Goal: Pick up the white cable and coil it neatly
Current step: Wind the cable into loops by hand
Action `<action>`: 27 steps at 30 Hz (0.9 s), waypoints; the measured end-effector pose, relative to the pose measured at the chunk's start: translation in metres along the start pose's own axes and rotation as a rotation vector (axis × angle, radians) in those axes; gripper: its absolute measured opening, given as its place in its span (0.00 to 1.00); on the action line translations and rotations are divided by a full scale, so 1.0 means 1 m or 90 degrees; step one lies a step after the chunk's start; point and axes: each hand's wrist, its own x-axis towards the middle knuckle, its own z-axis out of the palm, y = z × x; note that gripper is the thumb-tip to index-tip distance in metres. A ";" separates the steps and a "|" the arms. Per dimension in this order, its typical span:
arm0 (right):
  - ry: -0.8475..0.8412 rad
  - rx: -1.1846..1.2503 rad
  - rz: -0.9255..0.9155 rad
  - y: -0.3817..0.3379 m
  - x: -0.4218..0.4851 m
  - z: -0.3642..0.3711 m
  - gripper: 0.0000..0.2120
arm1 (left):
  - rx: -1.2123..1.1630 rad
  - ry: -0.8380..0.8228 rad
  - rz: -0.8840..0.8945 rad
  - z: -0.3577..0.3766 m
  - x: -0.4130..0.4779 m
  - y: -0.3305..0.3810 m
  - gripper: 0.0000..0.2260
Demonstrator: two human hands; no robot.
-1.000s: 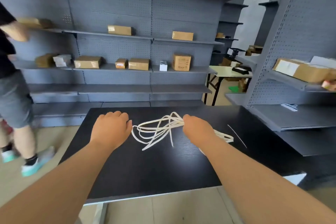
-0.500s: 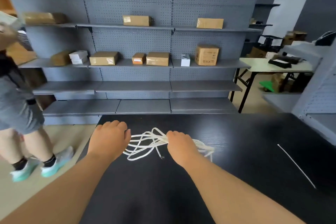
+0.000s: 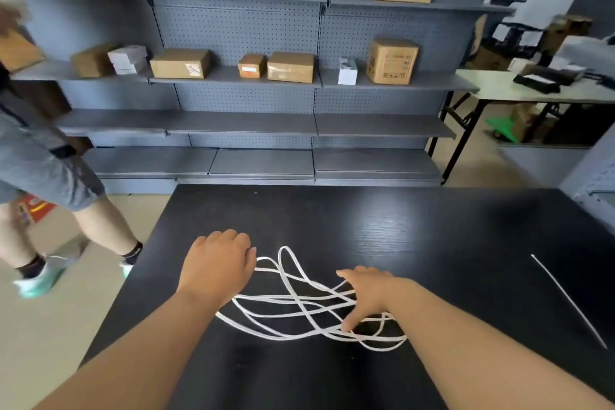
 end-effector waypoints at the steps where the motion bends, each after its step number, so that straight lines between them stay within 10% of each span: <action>1: 0.002 0.058 0.001 -0.002 0.003 -0.003 0.52 | -0.004 -0.001 -0.005 0.001 0.001 0.000 0.10; 6: 0.141 0.171 -0.050 -0.040 0.024 -0.011 0.13 | -0.022 -0.010 -0.031 0.002 0.003 0.000 0.13; 27: 0.328 0.244 -0.153 -0.051 -0.059 -0.137 0.07 | -0.293 -0.038 -0.067 -0.048 0.045 0.012 0.19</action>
